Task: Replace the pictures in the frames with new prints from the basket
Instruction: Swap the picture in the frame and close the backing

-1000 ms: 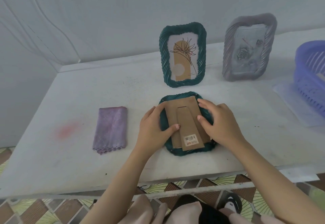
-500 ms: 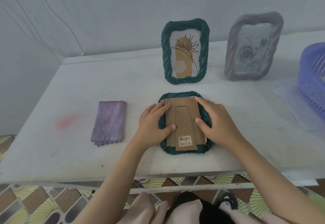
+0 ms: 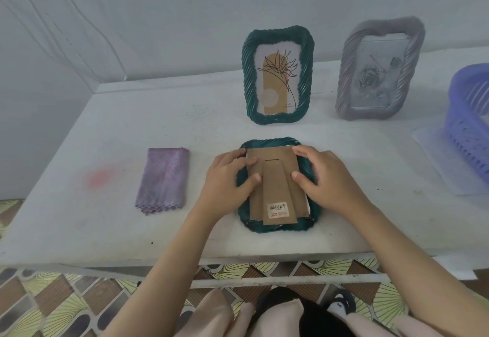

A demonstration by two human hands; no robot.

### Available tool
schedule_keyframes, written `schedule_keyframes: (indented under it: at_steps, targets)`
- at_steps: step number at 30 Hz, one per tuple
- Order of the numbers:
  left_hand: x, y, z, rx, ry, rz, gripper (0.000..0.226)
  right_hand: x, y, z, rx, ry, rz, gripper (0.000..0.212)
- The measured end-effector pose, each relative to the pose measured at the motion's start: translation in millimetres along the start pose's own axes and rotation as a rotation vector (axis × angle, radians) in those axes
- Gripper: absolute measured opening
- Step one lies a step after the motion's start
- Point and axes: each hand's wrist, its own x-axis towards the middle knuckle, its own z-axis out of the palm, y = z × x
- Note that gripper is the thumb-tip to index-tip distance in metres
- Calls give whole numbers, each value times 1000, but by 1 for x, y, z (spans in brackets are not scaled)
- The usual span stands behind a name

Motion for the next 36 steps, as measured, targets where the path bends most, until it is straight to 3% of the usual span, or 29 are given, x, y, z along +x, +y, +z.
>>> schedule_keyframes:
  at_steps: [3, 5, 10, 17, 28, 31, 36]
  targets:
    - [8, 1, 2, 26, 157, -11, 23, 8, 2, -2, 26, 32, 27, 52]
    - [13, 1, 2, 35, 182, -33, 27, 14, 4, -3, -22, 42, 26, 55]
    - [24, -2, -8, 37, -15, -128, 60, 25, 6, -12, -118, -58, 104, 71]
    - [25, -7, -11, 93, -134, -125, 60, 29, 9, -16, -158, -201, 121, 69]
    - [22, -7, -9, 14, -56, -111, 42, 29, 11, -16, -114, -212, 122, 60]
    - [21, -9, -8, -2, -36, -108, 44, 26, 9, -15, -102, -202, 92, 50]
    - [18, -9, -7, -40, 1, -113, 45, 23, 9, -15, -57, -190, 103, 52]
